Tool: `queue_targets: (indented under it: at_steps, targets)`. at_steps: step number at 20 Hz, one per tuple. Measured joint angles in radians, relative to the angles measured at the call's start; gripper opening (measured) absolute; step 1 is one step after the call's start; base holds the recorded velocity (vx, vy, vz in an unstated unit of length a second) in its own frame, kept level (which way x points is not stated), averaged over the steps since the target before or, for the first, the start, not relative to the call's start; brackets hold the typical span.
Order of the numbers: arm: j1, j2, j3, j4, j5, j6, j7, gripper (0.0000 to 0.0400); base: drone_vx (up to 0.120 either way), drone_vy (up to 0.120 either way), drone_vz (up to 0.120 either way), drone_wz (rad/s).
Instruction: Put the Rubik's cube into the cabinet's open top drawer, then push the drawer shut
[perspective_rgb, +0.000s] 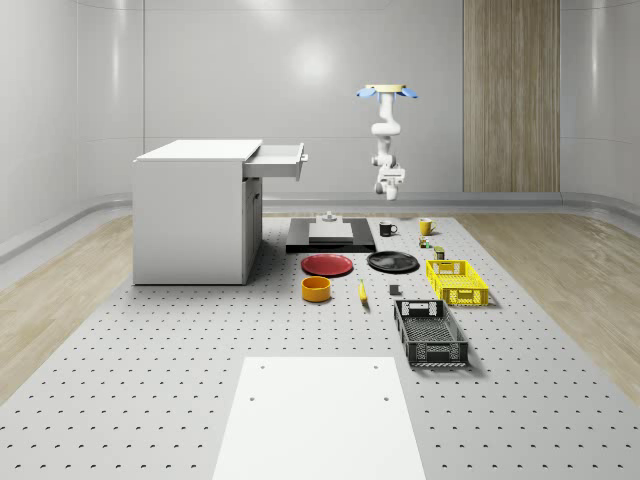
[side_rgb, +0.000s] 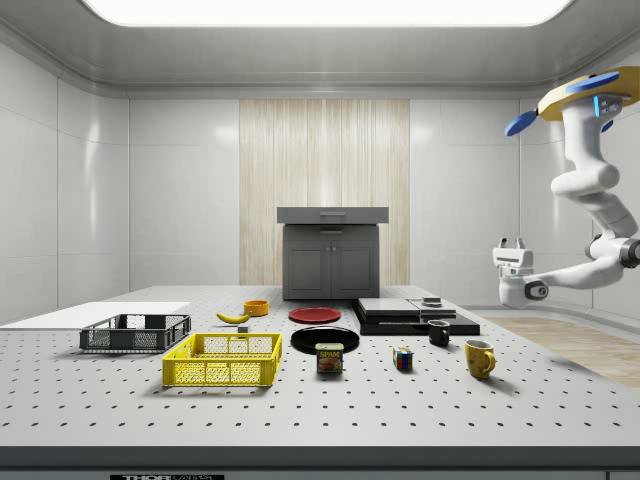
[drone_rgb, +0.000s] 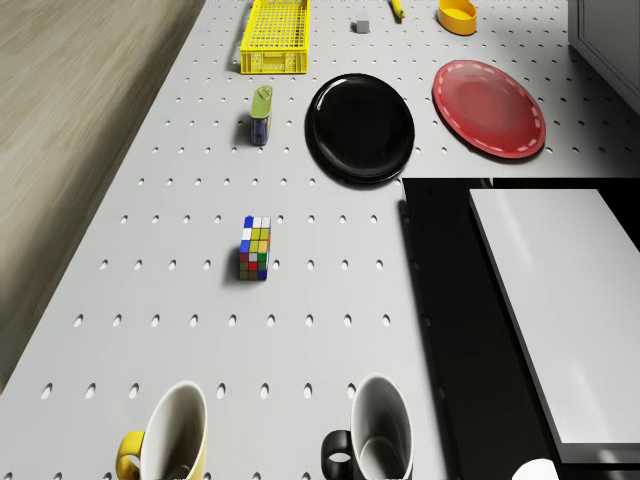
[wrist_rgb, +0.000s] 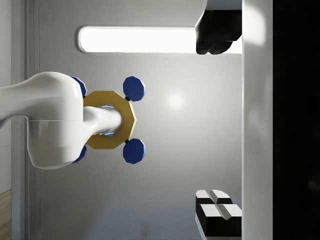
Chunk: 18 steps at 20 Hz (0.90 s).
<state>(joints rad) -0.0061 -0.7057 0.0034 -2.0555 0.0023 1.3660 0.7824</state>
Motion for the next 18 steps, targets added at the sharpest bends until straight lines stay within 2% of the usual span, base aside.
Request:
queue_targets:
  at_steps: [18]
  targets:
    - [-0.002, -0.001, 0.002, 0.010, 0.000, 0.002, -0.001, 0.0400, 0.120, 0.120, 0.000, 0.000]
